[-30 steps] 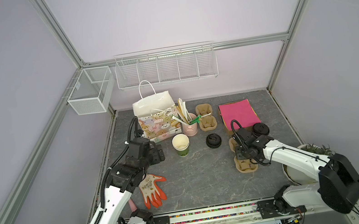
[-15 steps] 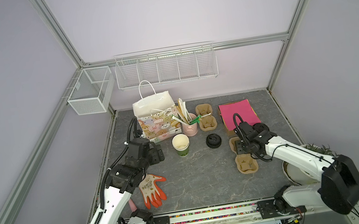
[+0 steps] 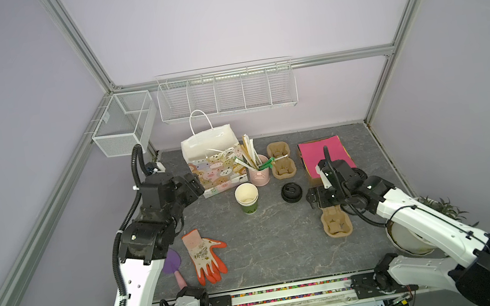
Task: Pack a coffee takeout order
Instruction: Pick up the takeout bag from the top-left of the table.
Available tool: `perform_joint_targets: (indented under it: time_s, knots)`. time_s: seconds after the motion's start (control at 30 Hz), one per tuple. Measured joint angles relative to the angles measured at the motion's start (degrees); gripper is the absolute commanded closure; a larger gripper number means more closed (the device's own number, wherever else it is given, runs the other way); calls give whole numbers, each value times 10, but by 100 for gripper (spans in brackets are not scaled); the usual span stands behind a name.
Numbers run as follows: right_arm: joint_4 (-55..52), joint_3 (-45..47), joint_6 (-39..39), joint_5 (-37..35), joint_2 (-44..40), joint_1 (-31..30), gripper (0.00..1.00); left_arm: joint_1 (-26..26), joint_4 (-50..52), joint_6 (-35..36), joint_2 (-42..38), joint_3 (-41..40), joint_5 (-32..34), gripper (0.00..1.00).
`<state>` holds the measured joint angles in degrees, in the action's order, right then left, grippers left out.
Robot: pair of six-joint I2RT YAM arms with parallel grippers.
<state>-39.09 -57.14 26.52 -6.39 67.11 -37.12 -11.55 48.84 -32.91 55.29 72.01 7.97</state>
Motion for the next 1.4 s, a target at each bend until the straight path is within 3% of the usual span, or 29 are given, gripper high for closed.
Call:
perform_joint_targets:
  time_s: [0.07,0.17,0.43,0.83,1.2,1.4]
  knots:
    - [2,-5,4,0,0,-29,9,46,-5,-13,28,-2,-30,11]
    - [14,-10,12,0,2,-60,9,71,-10,-28,59,-1,-56,11]
    - [25,-40,20,-33,48,-145,8,78,-28,-43,111,56,-56,11]
    - [25,-50,19,-74,25,-208,8,87,-46,-50,280,163,-19,16]
    - [11,-70,14,-108,9,-264,6,87,-49,-44,379,257,-29,41]
    - [-1,-72,13,-127,9,-275,5,85,-42,-33,417,269,-28,51]
